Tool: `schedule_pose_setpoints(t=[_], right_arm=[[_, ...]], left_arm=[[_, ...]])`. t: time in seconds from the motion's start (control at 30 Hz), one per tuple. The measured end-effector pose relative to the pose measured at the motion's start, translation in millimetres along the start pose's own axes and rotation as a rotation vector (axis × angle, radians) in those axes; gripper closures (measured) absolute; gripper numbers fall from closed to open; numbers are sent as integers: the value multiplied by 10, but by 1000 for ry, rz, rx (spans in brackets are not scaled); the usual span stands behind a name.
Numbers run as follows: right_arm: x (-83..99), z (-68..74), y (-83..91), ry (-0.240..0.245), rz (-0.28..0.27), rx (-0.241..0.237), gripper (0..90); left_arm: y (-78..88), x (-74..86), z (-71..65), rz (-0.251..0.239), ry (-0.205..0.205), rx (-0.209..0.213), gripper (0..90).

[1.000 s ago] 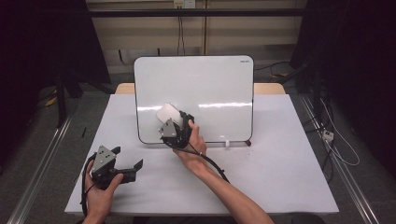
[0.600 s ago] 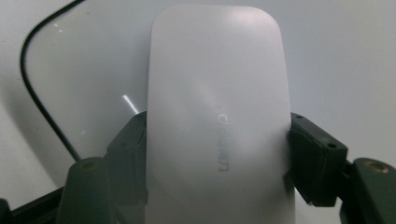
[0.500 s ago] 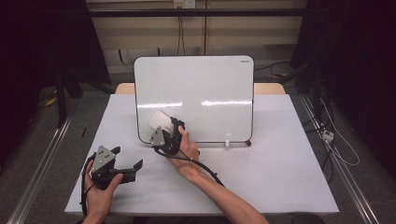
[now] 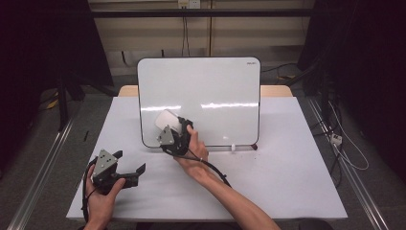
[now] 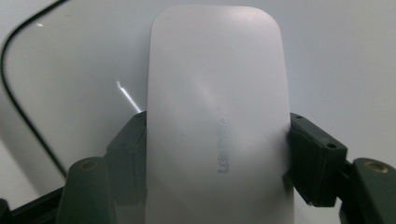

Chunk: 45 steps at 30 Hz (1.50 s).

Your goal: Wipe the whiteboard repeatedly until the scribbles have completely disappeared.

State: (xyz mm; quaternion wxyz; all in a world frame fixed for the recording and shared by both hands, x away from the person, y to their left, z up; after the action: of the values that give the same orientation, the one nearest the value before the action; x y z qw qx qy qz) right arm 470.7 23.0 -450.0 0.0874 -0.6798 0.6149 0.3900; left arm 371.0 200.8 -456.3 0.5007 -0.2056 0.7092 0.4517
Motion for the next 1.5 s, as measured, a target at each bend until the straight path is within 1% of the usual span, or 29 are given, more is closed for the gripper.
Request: schedule_pose_setpoints(t=[0.03, 0.07, 0.1, 0.17, 0.23, 0.27, 0.33, 0.37, 0.43, 0.5, 0.6, 0.7, 0.77, 0.83, 0.87, 0.9, 0.93, 1.13, 1.2, 1.27, 1.3, 1.4, 1.43, 1.5], right_arm=[[16, -52, 2, -6, 5, 0, 316], [36, -138, 3, -28, 8, 8, 316], [47, -191, 4, -33, 14, 17, 316], [57, -314, -4, -66, 22, 25, 316], [44, -356, -17, -80, 26, 29, 316], [38, -352, -24, -80, 28, 31, 316], [12, -342, -36, -86, 23, 45, 316], [4, -334, -39, -88, 23, 46, 316], [-19, -304, -42, -89, 18, 52, 316], [-38, -264, -45, -74, 15, 46, 316], [-69, -195, -57, -66, 13, 40, 316], [-121, -45, -68, -39, 3, 23, 316], [-152, 48, -72, -8, 1, 13, 316], [-166, 106, -75, -4, 3, 15, 317], [-167, 116, -76, 2, 3, 24, 317], [-167, 134, -79, 0, 4, 20, 317], [-168, 150, -77, 7, 6, 22, 317], [-189, 331, -69, 39, 2, 1, 317], [-200, 412, -62, 47, 4, -15, 317], [-215, 483, -59, 72, 2, -16, 317], [-222, 492, -62, 76, 0, -9, 316], [-220, 479, -66, 80, -6, -9, 317], [-216, 478, -59, 82, -3, -16, 317], [-208, 470, -40, 67, 0, -28, 317]], left_arm=[[1, 0, -1, 0, 0, 0, 50], [0, 0, -1, 0, 1, 0, 50], [-1, 3, 4, 6, -5, -2, 50], [-2, 6, 7, 14, -12, -3, 50], [-5, 4, -2, 13, -7, 1, 50], [-13, 1, -6, 4, -4, -4, 50], [-18, 3, -8, 7, -5, -2, 50], [-20, 6, -4, 13, -13, -4, 50], [-25, 7, -12, 14, -15, 0, 50], [-24, 7, -19, 17, -14, 5, 50], [-24, 7, -12, 14, -15, -2, 50], [-19, 6, -15, 13, -14, -2, 50], [-15, 6, -11, 15, -20, -2, 50], [-17, 4, -19, 7, -8, 1, 50], [-17, 5, -18, 8, -9, 1, 50], [-17, 5, -18, 8, -9, 1, 50], [-19, 6, -18, 9, -10, 1, 50], [-26, 7, -25, 13, -15, 2, 50], [-26, 8, -25, 14, -16, 2, 50], [-24, 7, -24, 13, -16, 3, 50], [-23, 6, -24, 12, -15, 2, 50], [-22, 8, -19, 12, -13, 4, 50], [-22, 9, -18, 12, -12, 4, 50], [-16, 6, -15, 6, -9, 4, 50]])
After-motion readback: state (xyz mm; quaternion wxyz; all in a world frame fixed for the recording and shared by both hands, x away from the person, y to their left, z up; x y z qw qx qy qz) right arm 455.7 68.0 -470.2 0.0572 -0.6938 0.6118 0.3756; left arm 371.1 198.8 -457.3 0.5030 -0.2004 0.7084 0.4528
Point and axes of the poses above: each handheld gripper's, and its own axes: y roughly backward along the jaws, x roughly out of its underside, z roughly to its left, the point moved 7 cm from there along -y, roughly forward along the jaws, and after that the axes turned 5 degrees about y, right-handed, at the moved point
